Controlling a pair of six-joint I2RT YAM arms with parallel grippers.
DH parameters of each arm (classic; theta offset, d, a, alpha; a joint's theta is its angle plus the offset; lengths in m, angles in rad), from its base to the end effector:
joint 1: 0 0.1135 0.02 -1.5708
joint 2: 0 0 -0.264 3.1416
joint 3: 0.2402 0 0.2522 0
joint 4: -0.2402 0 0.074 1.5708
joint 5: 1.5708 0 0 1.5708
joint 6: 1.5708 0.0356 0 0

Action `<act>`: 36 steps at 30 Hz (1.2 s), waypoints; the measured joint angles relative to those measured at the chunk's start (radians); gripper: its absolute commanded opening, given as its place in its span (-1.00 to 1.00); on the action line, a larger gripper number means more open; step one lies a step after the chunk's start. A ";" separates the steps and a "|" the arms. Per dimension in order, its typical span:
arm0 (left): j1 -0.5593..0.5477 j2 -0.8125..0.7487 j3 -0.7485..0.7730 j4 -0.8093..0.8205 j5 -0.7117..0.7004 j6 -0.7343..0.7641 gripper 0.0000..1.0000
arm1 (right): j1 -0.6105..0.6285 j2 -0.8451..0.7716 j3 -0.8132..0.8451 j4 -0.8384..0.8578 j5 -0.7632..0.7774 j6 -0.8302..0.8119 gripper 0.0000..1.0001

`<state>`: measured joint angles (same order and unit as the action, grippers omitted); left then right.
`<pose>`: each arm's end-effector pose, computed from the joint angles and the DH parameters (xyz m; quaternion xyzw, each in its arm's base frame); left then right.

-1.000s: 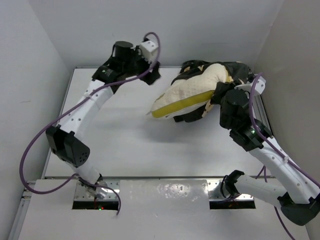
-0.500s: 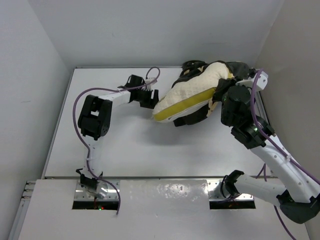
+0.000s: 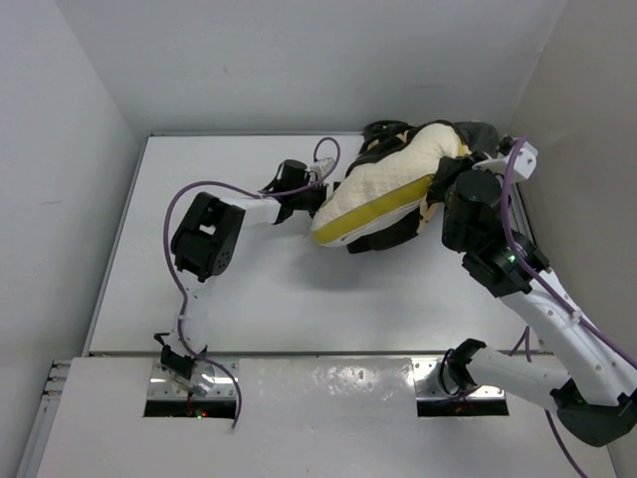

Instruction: Put the pillow into the pillowcase

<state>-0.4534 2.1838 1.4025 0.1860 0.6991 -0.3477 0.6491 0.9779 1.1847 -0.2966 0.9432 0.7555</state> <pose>0.4142 -0.2273 0.1428 0.2041 0.8203 -0.4503 0.2875 0.1723 0.0946 0.4329 0.3410 0.6403 0.1323 0.6754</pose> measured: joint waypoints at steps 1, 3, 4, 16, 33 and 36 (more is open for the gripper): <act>-0.012 0.023 0.030 0.000 -0.007 -0.006 0.52 | -0.002 -0.003 0.000 0.000 0.003 -0.002 -1.00; -0.031 0.074 0.086 0.013 -0.011 -0.031 0.32 | -0.005 -0.010 0.000 -0.001 0.011 -0.004 -1.00; -0.037 0.096 0.106 0.020 -0.011 -0.051 0.14 | -0.005 -0.014 0.000 -0.003 0.016 -0.005 -1.00; -0.024 0.146 0.125 0.095 0.093 -0.153 -1.00 | -0.005 -0.041 -0.013 -0.015 0.026 -0.007 -1.00; -0.052 0.159 0.100 0.233 0.089 -0.274 0.50 | -0.005 -0.046 0.014 -0.031 0.020 -0.005 -1.00; -0.080 0.214 0.142 0.258 0.079 -0.324 0.05 | -0.005 -0.046 0.015 -0.040 0.021 0.007 -1.00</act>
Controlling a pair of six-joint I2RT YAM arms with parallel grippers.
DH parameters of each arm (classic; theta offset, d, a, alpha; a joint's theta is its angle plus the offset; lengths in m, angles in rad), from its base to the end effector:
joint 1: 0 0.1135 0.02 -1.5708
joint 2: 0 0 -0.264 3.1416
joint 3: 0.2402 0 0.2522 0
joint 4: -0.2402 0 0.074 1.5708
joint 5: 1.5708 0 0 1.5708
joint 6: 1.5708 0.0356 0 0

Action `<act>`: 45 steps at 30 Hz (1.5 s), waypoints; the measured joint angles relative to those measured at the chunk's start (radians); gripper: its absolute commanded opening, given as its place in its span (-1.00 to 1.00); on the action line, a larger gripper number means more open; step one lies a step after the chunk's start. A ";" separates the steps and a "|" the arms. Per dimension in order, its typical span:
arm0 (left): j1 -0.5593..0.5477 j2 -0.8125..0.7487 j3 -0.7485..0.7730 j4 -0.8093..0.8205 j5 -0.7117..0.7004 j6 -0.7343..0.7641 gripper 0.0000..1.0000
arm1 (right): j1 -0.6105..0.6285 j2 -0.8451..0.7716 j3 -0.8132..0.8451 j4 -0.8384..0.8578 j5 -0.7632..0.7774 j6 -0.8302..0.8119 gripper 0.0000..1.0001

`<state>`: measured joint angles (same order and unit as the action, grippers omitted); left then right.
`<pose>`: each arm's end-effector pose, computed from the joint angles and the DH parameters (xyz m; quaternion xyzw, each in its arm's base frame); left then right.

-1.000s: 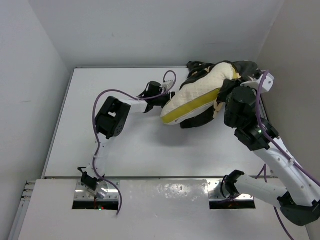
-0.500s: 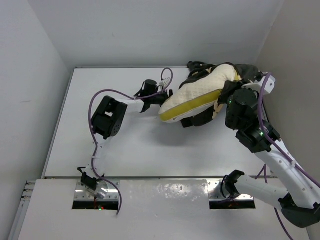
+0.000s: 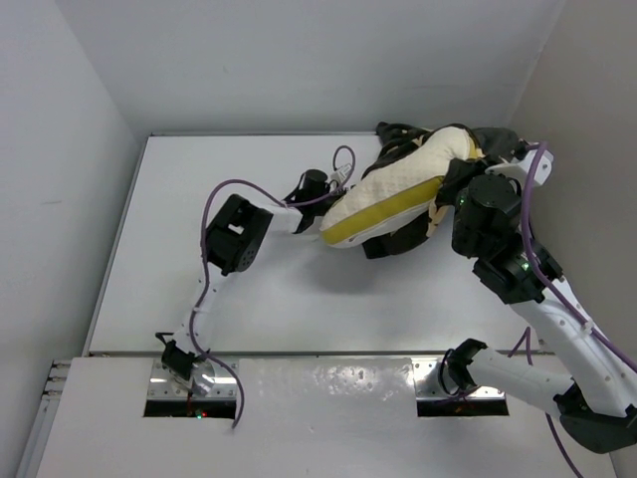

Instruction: Put the pillow into the pillowcase

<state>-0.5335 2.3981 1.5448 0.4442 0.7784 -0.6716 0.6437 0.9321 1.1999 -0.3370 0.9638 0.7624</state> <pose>0.4279 -0.2818 0.1076 0.1544 0.7860 -0.5491 0.2385 0.1592 0.0829 0.4416 0.3541 0.6280 0.1323 0.6803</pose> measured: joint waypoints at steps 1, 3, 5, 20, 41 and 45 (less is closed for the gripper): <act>-0.006 0.021 0.015 0.010 -0.005 -0.019 -0.22 | 0.000 0.000 0.000 -0.005 -0.001 0.004 -1.00; -0.013 0.063 0.048 0.027 -0.010 -0.068 -0.66 | 0.000 0.000 0.001 -0.012 -0.002 0.011 -1.00; -0.018 0.098 0.077 0.052 -0.008 -0.119 -0.94 | 0.000 0.000 0.002 -0.019 -0.002 0.017 -1.00; 0.153 -0.100 -0.074 -0.216 0.189 0.145 -1.00 | 0.000 0.029 0.038 -0.031 0.036 -0.069 -1.00; 0.701 -0.667 0.549 -1.279 0.197 0.935 -1.00 | -0.055 0.557 0.770 -0.060 -0.114 -0.494 -1.00; 0.711 -0.710 0.664 -1.184 0.213 0.815 -1.00 | -0.055 0.424 0.649 -0.057 -0.182 -0.472 -1.00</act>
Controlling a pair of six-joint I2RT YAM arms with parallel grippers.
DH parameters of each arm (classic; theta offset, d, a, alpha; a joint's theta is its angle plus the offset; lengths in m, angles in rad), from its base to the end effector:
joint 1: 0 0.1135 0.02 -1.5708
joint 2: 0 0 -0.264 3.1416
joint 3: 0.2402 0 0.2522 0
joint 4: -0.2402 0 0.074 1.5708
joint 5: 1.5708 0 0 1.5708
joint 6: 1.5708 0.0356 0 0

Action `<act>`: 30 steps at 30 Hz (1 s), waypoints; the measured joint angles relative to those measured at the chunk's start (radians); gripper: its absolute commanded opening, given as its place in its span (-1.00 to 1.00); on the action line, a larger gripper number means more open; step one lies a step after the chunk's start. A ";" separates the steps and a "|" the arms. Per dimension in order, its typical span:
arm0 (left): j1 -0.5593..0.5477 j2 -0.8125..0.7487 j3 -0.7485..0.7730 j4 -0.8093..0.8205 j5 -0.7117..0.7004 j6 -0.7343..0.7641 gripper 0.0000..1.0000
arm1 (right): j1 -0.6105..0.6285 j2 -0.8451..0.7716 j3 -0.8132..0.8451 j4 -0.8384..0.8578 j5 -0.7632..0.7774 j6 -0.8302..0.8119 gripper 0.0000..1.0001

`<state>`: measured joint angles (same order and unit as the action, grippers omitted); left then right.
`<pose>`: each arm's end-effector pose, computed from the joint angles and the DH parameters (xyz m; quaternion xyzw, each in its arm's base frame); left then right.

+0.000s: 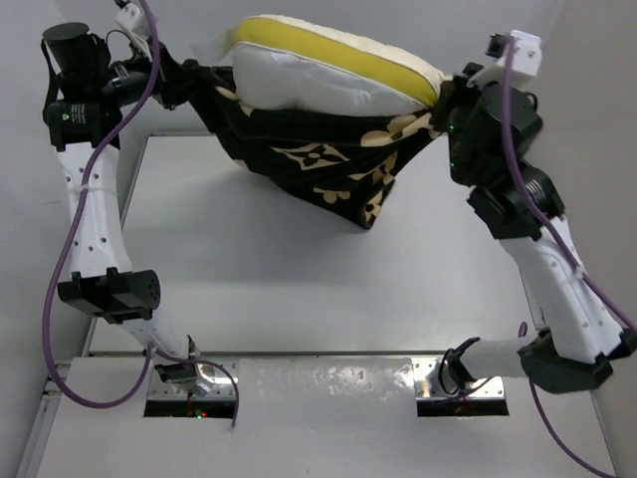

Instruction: Put the pillow into the pillowcase

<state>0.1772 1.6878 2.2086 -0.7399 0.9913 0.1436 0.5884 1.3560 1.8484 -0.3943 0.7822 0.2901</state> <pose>0.3249 0.0279 0.5293 0.2860 0.6912 -0.2784 0.6025 0.2219 0.1179 0.5498 0.1871 0.6560 0.0596 0.7288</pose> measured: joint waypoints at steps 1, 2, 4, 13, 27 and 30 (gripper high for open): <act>0.000 -0.004 0.019 0.016 0.008 -0.026 -1.00 | 0.000 -0.031 -0.017 -0.001 -0.013 0.008 -1.00; 0.000 -0.004 0.034 0.027 0.016 -0.047 -1.00 | 0.000 -0.058 -0.027 0.000 -0.027 0.017 -1.00; -0.002 -0.004 0.043 0.046 0.026 -0.092 -1.00 | 0.000 -0.106 -0.039 0.008 -0.054 0.035 -1.00; -0.018 0.034 0.087 0.087 0.053 -0.248 -1.00 | -0.005 -0.130 0.024 0.003 -0.138 0.108 -0.74; -0.065 0.000 -0.162 0.048 0.002 -0.193 -1.00 | -0.013 -0.241 -0.416 -0.011 -0.241 0.246 -1.00; -0.066 0.000 -0.188 0.032 -0.013 -0.160 -1.00 | -0.013 -0.277 -0.482 0.002 -0.262 0.289 -0.47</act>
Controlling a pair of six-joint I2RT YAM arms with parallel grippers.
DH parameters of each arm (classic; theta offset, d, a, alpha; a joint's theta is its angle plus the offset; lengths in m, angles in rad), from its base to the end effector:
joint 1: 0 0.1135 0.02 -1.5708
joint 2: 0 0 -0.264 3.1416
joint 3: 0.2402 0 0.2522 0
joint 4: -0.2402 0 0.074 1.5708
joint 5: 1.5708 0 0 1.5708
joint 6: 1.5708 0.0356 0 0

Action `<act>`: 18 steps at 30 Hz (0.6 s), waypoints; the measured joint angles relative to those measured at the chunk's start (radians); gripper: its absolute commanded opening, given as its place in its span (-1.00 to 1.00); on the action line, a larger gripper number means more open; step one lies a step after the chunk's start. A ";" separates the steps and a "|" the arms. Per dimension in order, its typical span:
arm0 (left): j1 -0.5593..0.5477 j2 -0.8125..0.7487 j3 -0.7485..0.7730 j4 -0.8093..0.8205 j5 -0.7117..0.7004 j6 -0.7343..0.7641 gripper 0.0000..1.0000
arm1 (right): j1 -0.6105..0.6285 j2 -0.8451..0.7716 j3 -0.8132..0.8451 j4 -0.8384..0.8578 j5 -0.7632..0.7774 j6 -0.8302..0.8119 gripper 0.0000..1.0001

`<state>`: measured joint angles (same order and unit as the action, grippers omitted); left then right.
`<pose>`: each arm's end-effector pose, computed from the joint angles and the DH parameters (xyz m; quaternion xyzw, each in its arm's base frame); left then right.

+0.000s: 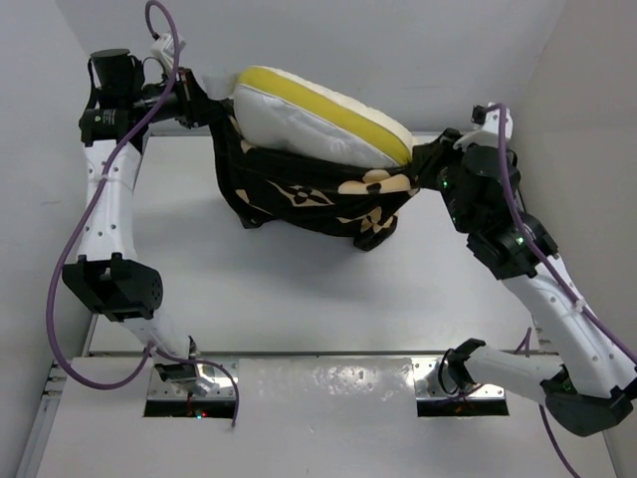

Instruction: Put the pillow into the pillowcase

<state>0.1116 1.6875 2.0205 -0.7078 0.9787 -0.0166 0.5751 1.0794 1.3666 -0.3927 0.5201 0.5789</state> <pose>0.3511 0.0096 0.4781 0.2174 0.7449 -0.3645 0.5148 0.1923 0.1035 0.4621 0.1733 0.7181 0.1924 0.6460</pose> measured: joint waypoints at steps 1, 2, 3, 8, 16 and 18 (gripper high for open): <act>0.000 0.000 -0.005 -0.005 -0.006 0.012 -1.00 | 0.000 -0.016 -0.014 0.001 -0.006 0.009 -0.61; 0.001 0.000 -0.006 -0.011 -0.011 0.021 -1.00 | 0.000 -0.031 -0.023 0.002 -0.011 0.012 -0.73; 0.001 0.000 -0.006 -0.016 -0.016 0.029 -1.00 | 0.000 -0.044 -0.029 0.003 -0.017 0.019 -0.88; 0.008 -0.014 -0.018 -0.022 -0.040 0.047 -1.00 | 0.000 -0.109 -0.095 0.024 -0.032 0.063 -0.66; 0.024 -0.027 -0.058 -0.029 -0.083 0.049 -1.00 | 0.000 -0.237 -0.256 0.035 -0.029 0.127 -1.00; 0.024 -0.027 -0.059 -0.030 -0.083 0.048 -1.00 | 0.000 -0.257 -0.284 0.051 -0.034 0.147 -1.00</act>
<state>0.1356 1.6604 1.9614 -0.7376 0.8955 0.0315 0.5755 0.8219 1.0828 -0.3412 0.4862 0.7258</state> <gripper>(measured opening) 0.020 0.017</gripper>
